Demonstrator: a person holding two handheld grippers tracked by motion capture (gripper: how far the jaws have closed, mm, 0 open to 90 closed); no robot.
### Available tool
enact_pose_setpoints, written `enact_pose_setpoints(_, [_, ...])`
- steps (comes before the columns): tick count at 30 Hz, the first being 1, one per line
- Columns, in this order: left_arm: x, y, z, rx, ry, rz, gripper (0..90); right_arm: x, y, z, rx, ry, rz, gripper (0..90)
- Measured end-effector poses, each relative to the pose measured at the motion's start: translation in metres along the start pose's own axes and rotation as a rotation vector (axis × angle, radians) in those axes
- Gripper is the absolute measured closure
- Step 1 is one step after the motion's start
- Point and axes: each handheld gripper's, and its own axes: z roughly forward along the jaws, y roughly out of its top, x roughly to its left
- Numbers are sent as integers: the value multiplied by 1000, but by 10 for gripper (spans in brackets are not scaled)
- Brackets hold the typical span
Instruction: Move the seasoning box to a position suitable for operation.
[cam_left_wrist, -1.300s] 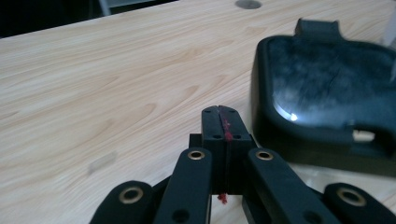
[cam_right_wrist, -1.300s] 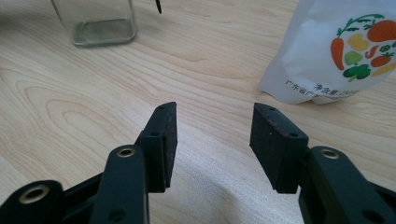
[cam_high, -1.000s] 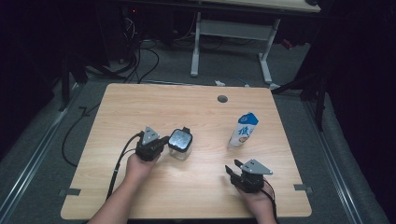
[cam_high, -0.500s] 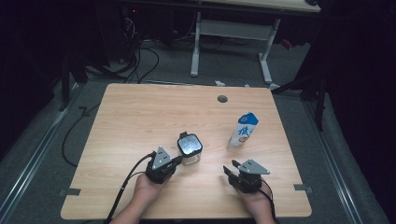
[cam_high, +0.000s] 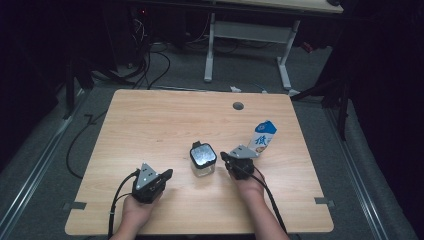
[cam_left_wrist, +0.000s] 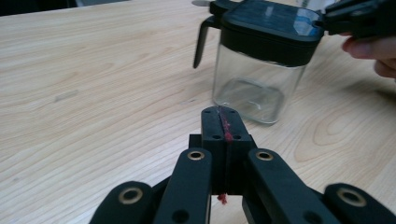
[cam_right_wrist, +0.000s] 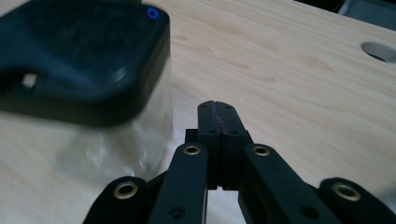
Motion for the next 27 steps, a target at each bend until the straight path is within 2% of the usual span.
enact_pose_setpoints(2, [1, -1, -1, -3, 5, -5, 899, 1, 4, 5, -4, 0, -8, 899])
enact_pose_setpoints(4, [4, -1, -2, -2, 10, -17, 899, 4, 9, 13, -14, 32, -23, 900])
enact_pose_setpoints(6, [6, -3, -4, -5, 13, -23, 899, 7, 9, 13, -18, 41, -26, 900])
enact_pose_setpoints(8, [9, -4, -5, -4, 21, -30, 899, 11, 9, 12, -37, 81, -35, 900])
enact_pose_setpoints(11, [11, -3, -3, 1, 22, -33, 899, 20, 10, 10, -42, 110, -63, 899])
enact_pose_setpoints(12, [11, -2, 2, 9, 10, -45, 900, 23, 9, 9, -41, 111, -68, 899])
enact_pose_setpoints(14, [9, 0, 7, 19, 2, -37, 900, 24, 9, 7, -39, 101, -71, 897])
enact_pose_setpoints(15, [6, 1, 11, 28, 5, -27, 900, 26, 8, 4, -35, 75, -66, 888])
enact_pose_setpoints(16, [4, 2, 17, 38, 2, -21, 900, 25, 3, -5, -46, 68, -51, 887])
enact_pose_setpoints(17, [-2, 5, 30, 60, -14, -7, 900, 24, -1, -10, -50, 66, -52, 887])
enact_pose_setpoints(18, [-2, 5, 30, 60, -14, -7, 900, 24, -1, -10, -50, 66, -52, 887])
enact_pose_setpoints(20, [-9, 8, 40, 68, -32, 0, 900, 22, -9, -20, -42, 56, -48, 886])
enact_pose_setpoints(23, [-17, 10, 44, 68, -35, 4, 900, 20, -24, -41, -41, 41, -44, 879])
enact_pose_setpoints(25, [-23, 10, 43, 65, -57, 0, 900, 20, -27, -46, -46, 39, -42, 878])
enact_pose_setpoints(27, [-32, 10, 43, 63, -74, 14, 900, 17, -33, -60, -58, 30, -32, 870])
